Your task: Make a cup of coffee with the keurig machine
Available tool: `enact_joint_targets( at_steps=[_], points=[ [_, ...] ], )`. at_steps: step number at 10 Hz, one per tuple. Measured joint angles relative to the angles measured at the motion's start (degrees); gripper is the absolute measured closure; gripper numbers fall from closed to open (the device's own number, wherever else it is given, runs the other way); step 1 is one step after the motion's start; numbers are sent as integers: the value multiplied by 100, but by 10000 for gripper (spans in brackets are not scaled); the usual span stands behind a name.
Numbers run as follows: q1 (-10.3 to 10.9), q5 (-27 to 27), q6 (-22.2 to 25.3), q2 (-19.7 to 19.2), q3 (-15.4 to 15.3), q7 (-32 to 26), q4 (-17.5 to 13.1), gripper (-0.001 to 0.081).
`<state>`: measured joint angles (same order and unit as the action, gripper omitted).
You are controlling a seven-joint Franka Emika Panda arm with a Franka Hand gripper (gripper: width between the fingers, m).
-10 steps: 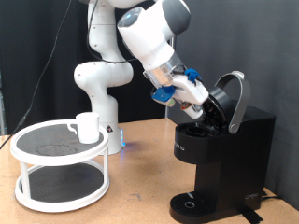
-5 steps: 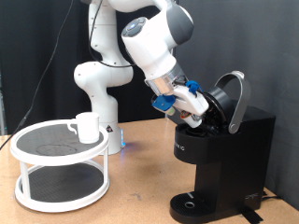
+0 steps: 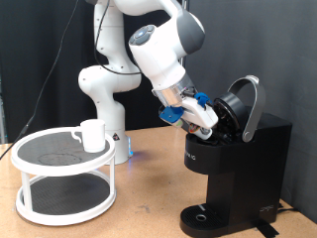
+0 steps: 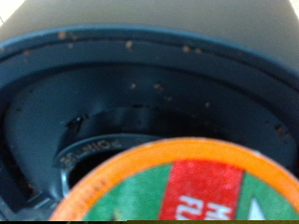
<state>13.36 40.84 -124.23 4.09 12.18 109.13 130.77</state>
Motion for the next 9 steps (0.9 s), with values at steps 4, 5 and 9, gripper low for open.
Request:
enact_joint_targets(
  at_steps=[4,5,9],
  points=[
    [0,59,-46,-5,-48,1,22,451],
    [0,83,-46,-5,-56,1,22,362],
    [0,131,-26,-4,-83,5,3,79]
  ],
)
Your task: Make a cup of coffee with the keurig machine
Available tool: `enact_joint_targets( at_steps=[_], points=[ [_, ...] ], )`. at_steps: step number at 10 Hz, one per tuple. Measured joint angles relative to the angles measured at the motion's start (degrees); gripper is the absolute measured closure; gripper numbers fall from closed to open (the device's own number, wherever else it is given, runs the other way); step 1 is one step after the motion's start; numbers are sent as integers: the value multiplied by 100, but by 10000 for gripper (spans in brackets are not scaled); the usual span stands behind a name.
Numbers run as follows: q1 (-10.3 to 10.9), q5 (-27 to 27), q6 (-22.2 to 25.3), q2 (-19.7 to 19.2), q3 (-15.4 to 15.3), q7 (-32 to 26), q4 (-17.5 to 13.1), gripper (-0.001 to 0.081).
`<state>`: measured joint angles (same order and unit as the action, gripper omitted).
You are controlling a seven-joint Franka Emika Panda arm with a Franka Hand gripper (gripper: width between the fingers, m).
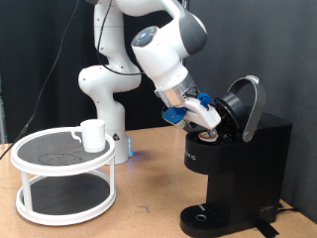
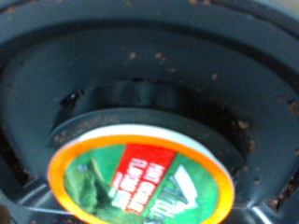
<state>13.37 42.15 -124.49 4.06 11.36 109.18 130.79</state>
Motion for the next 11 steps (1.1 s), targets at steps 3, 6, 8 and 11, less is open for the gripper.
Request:
enact_joint_targets(
  at_steps=[3,6,8,11],
  points=[
    [-13,153,-61,123,9,-119,2,72],
    [-54,183,-237,379,33,-144,184,72],
    [-64,435,-251,401,71,-196,186,72],
    [-114,1014,-165,735,248,-257,191,72]
  ],
)
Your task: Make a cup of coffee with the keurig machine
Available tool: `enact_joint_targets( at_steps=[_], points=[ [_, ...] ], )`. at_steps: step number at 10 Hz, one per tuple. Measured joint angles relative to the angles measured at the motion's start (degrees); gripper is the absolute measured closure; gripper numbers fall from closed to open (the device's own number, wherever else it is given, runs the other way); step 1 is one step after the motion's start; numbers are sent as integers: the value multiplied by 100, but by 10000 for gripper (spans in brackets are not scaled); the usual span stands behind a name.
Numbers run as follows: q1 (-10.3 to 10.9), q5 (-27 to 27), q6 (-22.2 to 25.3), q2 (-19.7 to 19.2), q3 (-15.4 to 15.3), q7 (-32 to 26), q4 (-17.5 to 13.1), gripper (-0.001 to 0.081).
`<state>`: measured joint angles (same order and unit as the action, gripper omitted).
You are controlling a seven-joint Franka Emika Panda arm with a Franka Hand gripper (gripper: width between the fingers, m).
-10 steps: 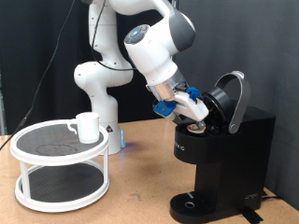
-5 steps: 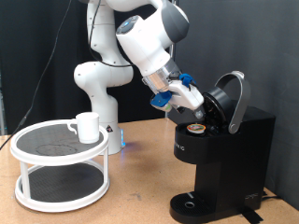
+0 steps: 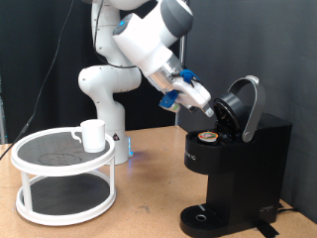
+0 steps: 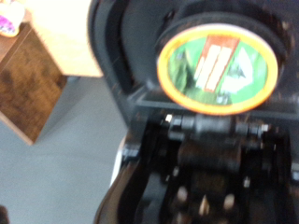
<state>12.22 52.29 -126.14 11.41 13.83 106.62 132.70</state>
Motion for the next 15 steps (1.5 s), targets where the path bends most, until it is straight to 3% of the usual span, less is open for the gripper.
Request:
enact_joint_targets(
  at_steps=[2,7,10,12,15],
  points=[
    [-67,3,155,319,86,132,-21,72],
    [-225,-679,411,821,82,705,-217,72],
    [-204,-455,398,805,67,695,-239,72],
    [-106,-154,612,707,35,829,-514,72],
    [33,-143,881,408,-174,1208,-1038,72]
  ],
)
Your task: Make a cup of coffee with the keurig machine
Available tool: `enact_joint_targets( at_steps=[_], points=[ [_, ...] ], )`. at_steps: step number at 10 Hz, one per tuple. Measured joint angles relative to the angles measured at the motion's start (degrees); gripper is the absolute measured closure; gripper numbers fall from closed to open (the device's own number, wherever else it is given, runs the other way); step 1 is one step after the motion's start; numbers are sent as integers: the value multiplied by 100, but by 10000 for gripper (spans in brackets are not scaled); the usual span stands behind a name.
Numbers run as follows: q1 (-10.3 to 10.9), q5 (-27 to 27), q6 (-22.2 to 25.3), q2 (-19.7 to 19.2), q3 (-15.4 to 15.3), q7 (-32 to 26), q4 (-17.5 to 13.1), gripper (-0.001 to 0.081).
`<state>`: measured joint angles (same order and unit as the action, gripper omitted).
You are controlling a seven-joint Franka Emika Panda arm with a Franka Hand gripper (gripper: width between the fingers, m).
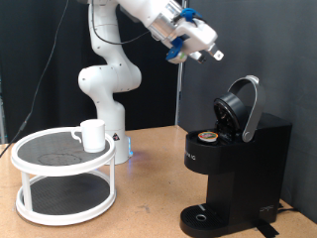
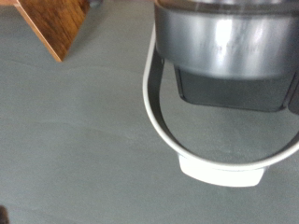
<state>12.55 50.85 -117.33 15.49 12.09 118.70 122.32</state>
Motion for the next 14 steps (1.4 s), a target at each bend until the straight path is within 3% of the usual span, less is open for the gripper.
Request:
enact_joint_targets(
  at_steps=[6,11,14],
  points=[
    [174,-174,9,-657,-630,726,-890,72],
    [300,-546,-278,-1279,-1137,1374,-1562,72],
    [348,-688,-351,-1617,-1328,1487,-1829,72]
  ],
)
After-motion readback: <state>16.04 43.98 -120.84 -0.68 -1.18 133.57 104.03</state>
